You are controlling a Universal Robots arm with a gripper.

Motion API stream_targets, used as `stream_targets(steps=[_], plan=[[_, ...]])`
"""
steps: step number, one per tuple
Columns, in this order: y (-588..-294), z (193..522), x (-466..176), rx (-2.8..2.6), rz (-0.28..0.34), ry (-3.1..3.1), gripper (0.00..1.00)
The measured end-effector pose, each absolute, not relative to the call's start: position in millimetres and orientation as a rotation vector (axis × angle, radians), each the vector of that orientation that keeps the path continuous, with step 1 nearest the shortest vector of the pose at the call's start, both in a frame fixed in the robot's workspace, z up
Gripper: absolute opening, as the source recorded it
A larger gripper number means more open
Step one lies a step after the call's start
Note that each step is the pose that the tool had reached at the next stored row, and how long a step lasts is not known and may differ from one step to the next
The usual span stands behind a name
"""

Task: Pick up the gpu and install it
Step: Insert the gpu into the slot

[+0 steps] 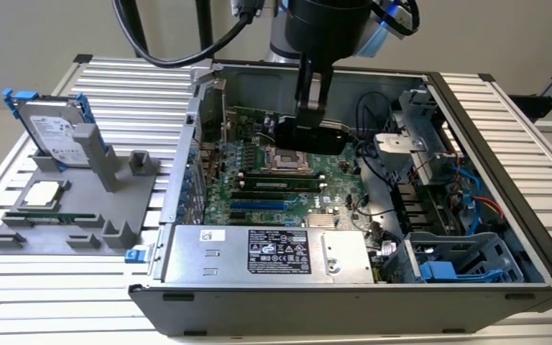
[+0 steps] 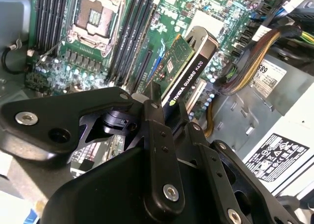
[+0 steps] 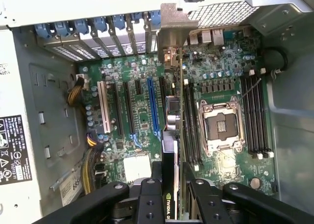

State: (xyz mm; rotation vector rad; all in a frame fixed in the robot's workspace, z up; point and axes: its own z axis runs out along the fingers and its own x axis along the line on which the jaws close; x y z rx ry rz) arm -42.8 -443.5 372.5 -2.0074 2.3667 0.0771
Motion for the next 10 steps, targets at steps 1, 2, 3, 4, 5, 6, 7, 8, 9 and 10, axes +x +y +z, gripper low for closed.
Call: stream_targets(steps=[1,2,3,4,5,6,7,8,9,10], plan=[[-443.5,372.1,-42.8,-2.007,0.077,2.367,0.0],[-443.5,371.6,-42.8,-2.007,0.077,2.367,0.0],[-443.5,371.2,-42.8,-2.007,0.077,2.367,0.0],[-443.5,370.7,-42.8,-2.007,0.077,2.367,0.0],[-443.5,370.2,-42.8,-2.007,0.077,2.367,0.0],[-443.5,369.7,-42.8,-2.007,0.077,2.367,0.0],[-443.5,369.2,-42.8,-2.007,0.077,2.367,0.0],[-443.5,368.6,-42.8,-2.007,0.077,2.367,0.0],[-443.5,368.1,-42.8,-2.007,0.077,2.367,0.0],[-443.5,367.7,-42.8,-2.007,0.077,2.367,0.0]])
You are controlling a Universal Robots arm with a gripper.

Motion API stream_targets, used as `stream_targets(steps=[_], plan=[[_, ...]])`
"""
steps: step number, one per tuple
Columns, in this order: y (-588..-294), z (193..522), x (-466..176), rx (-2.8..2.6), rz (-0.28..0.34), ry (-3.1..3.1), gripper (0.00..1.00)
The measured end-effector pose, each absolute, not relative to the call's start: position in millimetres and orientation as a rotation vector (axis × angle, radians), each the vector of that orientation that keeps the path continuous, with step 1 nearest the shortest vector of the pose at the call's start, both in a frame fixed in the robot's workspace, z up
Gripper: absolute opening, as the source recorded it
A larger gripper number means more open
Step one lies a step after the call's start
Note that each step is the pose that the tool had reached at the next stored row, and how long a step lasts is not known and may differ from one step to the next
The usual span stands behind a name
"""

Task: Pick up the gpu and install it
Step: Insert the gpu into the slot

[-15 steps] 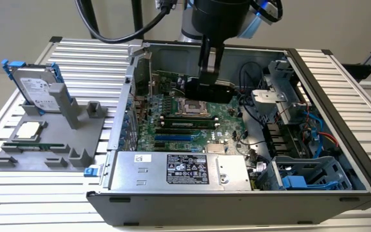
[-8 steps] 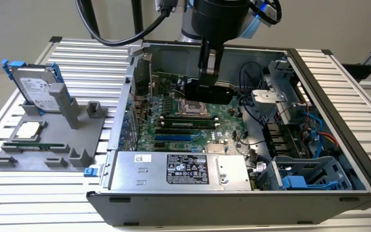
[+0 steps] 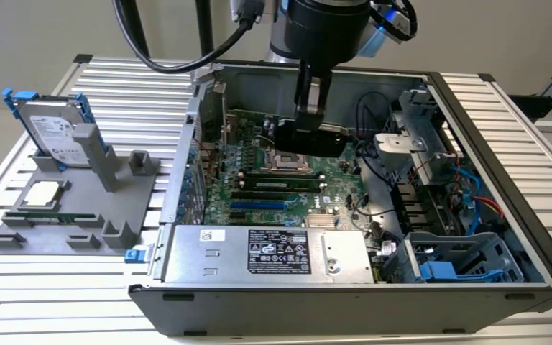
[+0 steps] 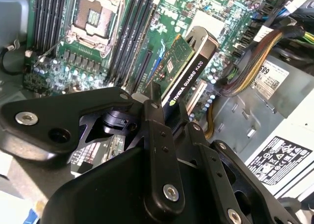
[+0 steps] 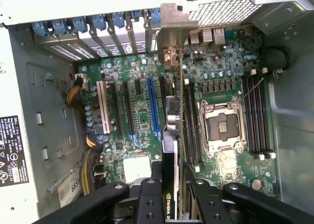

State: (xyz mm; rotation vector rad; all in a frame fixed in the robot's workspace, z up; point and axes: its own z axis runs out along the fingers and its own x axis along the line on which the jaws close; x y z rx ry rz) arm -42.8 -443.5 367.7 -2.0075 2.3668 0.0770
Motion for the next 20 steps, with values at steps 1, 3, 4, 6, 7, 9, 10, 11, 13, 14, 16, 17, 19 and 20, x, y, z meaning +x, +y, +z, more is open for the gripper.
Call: stream_targets(steps=[1,3,4,6,7,9,10,11,13,14,16,17,19,20], plan=[[-443.5,367.3,-42.8,-2.007,0.077,2.367,0.0],[-443.5,366.6,-42.8,-2.007,0.077,2.367,0.0],[-443.5,366.2,-42.8,-2.007,0.077,2.367,0.0],[-443.5,365.8,-42.8,-2.007,0.077,2.367,0.0],[-443.5,365.8,-42.8,-2.007,0.077,2.367,0.0],[-443.5,365.5,-42.8,-2.007,0.077,2.367,0.0],[-443.5,365.0,-42.8,-2.007,0.077,2.367,0.0],[-443.5,364.8,-42.8,-2.007,0.077,2.367,0.0],[-443.5,364.4,-42.8,-2.007,0.077,2.367,0.0],[-443.5,364.2,-42.8,-2.007,0.077,2.367,0.0],[-443.5,363.7,-42.8,-2.007,0.077,2.367,0.0],[-443.5,363.4,-42.8,-2.007,0.077,2.367,0.0],[-443.5,362.9,-42.8,-2.007,0.077,2.367,0.0],[-443.5,362.6,-42.8,-2.007,0.077,2.367,0.0]])
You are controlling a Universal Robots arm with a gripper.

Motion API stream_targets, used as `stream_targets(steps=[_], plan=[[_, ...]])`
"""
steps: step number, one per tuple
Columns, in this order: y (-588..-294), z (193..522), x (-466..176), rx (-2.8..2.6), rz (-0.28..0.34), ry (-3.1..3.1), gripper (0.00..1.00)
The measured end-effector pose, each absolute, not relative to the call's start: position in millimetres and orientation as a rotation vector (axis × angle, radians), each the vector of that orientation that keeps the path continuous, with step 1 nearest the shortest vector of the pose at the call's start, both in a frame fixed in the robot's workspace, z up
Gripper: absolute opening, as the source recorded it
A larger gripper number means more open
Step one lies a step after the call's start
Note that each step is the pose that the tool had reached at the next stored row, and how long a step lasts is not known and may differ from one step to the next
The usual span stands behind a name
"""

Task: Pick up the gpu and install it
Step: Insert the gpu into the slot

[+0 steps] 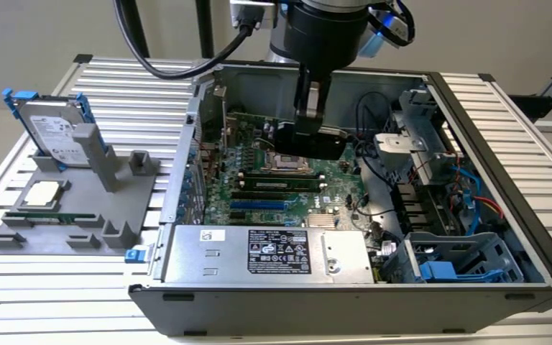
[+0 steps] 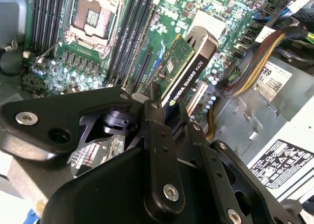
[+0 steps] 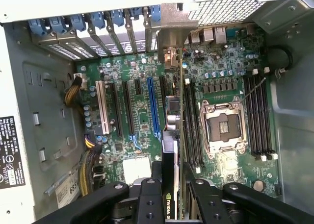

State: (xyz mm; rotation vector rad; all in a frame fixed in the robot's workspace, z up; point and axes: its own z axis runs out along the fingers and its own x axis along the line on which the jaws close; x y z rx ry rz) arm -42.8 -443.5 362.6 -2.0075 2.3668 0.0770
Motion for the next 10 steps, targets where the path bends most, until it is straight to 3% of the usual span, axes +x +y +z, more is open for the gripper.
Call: stream_targets(steps=[10], plan=[[-443.5,359.7,-42.8,-2.007,0.077,2.367,0.0]])
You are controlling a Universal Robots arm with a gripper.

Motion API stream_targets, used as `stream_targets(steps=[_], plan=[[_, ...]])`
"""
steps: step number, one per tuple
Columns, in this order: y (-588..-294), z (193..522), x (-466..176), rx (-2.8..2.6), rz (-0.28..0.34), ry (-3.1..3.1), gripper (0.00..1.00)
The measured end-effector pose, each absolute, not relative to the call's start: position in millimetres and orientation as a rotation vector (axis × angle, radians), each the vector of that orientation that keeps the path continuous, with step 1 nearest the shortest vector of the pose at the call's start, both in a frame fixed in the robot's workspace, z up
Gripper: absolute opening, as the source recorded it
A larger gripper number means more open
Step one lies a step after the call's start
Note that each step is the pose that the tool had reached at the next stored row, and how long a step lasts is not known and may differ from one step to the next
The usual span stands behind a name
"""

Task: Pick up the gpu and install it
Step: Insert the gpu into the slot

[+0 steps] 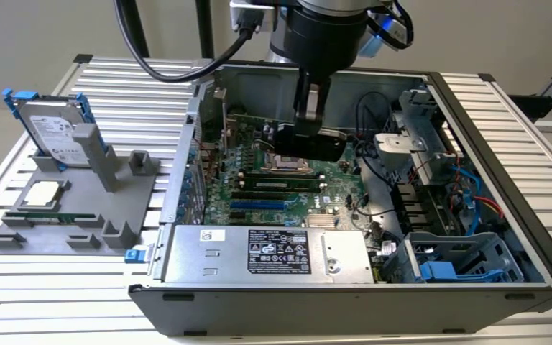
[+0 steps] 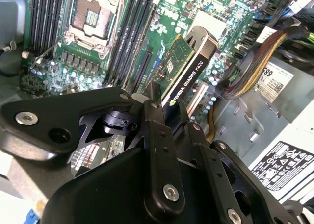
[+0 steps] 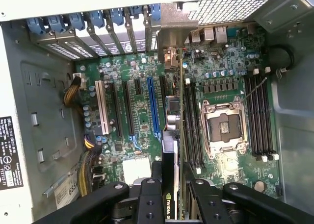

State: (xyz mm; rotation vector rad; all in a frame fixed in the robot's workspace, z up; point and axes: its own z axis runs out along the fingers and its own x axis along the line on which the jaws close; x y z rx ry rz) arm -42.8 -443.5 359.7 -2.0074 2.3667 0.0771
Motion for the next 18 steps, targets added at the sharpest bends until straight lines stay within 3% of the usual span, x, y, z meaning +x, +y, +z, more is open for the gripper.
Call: stream_targets(steps=[18], plan=[[-443.5,355.6,-42.8,-2.007,0.077,2.367,0.0]])
